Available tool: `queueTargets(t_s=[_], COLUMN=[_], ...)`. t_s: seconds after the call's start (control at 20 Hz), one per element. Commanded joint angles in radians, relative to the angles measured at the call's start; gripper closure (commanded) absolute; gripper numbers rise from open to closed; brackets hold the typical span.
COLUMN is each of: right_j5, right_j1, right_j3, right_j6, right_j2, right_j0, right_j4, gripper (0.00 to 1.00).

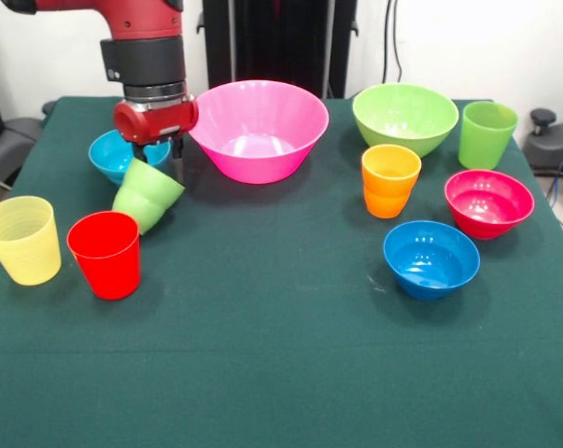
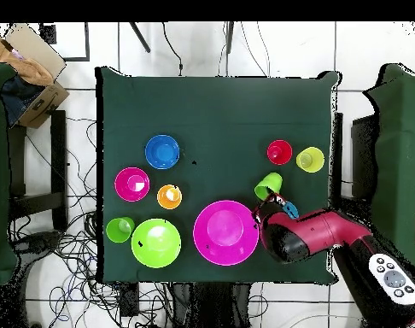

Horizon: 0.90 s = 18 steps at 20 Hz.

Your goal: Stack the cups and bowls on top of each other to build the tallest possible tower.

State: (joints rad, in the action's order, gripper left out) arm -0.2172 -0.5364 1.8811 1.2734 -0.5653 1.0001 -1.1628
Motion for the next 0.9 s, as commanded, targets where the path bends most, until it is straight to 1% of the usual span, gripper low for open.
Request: queueTargets(t_s=[0.05, 0.25, 0.4, 0.9], right_j5=[-0.09, -0.091, -0.074, -0.043], right_j1=[0.032, 0.038, 0.04, 0.018], right_j3=[-0.082, -0.082, -0.082, -0.096], right_j6=[0.05, 0.014, 0.009, 0.074], right_j2=[0.036, 0.027, 0.028, 0.09], right_j0=[-0.043, -0.03, -0.027, -0.095], right_j4=[0.042, 0.043, 0.033, 0.004], gripper=[1.0, 1.0, 1.0, 1.0])
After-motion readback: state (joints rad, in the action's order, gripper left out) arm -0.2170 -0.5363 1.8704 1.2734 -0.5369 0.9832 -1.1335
